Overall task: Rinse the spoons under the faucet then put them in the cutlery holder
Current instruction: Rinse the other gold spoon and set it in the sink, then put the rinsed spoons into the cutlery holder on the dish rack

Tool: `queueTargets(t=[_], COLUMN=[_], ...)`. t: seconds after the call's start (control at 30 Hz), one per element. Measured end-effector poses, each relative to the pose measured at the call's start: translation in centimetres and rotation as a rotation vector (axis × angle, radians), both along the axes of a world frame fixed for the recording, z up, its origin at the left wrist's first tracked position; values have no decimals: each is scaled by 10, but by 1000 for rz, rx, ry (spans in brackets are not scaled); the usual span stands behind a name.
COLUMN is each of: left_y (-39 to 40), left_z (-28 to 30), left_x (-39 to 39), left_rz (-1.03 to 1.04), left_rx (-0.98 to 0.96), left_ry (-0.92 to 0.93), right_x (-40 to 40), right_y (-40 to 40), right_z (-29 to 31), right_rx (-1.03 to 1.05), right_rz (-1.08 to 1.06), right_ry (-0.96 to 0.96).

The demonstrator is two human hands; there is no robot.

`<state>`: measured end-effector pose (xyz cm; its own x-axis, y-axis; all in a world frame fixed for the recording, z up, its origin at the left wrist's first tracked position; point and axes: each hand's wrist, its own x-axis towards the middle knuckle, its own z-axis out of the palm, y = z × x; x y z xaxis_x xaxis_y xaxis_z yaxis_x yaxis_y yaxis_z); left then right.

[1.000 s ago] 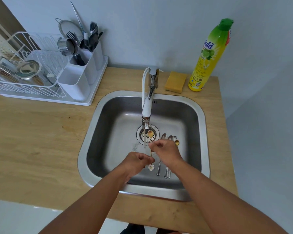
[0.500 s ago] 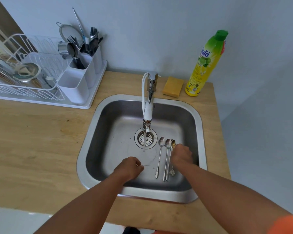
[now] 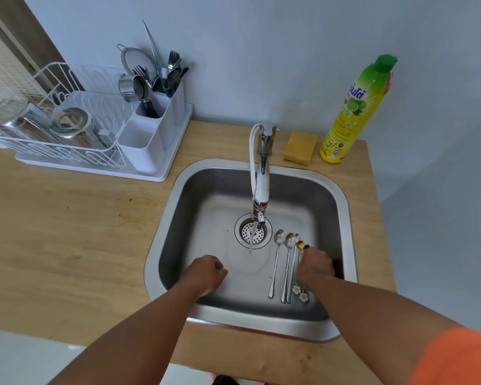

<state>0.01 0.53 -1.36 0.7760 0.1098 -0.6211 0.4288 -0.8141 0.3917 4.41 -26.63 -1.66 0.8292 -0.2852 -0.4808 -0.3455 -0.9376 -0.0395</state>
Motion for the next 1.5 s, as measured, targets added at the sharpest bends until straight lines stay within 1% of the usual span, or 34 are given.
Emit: queueTargets(t=[0.23, 0.4, 0.5, 0.6, 0.73, 0.83, 0.9, 0.97, 1.03, 1.1, 1.2, 1.33, 1.4, 1.43, 1.5], left_y=[3, 13, 21, 25, 12, -6, -22, -38, -51, -59, -60, -55, -52, -51, -50], left_z=[-2, 24, 61, 107, 166, 191, 201, 205, 201, 192, 180, 168, 162, 158, 143], left_x=[1, 38, 81, 133, 189, 215, 225, 228, 226, 221, 211, 199, 191, 185, 169], left_rz=[31, 6, 17, -46, -124, -145, -241, -378, -508, -587, -538, -603, -596, -555, -391], left_rx=[-31, -22, -20, 66, 170, 178, 171, 193, 254, 289, 253, 290, 236, 177, 54], left_ry=[-10, -85, -203, -363, -552, -692, -751, -773, -755, -721, -748, -799, -806, -830, -933], right_x=[1, -4, -6, -6, -8, -10, -10, -11, -12, -13, -14, -18, -20, -21, -22], right_y=[1, -1, -1, -1, -1, -1, 0, 1, 3, 6, 8, 8, 9, 9, 11], right_z=[-3, -6, -7, -7, -8, -9, -9, -9, -8, -7, -4, -3, -3, -3, -3], right_rx=[5, 37, 48, 48, 49, 54, 67, 76, 93, 107, 124, 143, 157, 165, 185], right_rz=[-29, 3, 17, 17, 19, 25, 15, 9, 6, -4, -10, 10, 19, 20, 17], right_ry=[8, -15, -29, -30, -23, -10, -6, -1, -2, 0, -3, -6, -3, 2, 8])
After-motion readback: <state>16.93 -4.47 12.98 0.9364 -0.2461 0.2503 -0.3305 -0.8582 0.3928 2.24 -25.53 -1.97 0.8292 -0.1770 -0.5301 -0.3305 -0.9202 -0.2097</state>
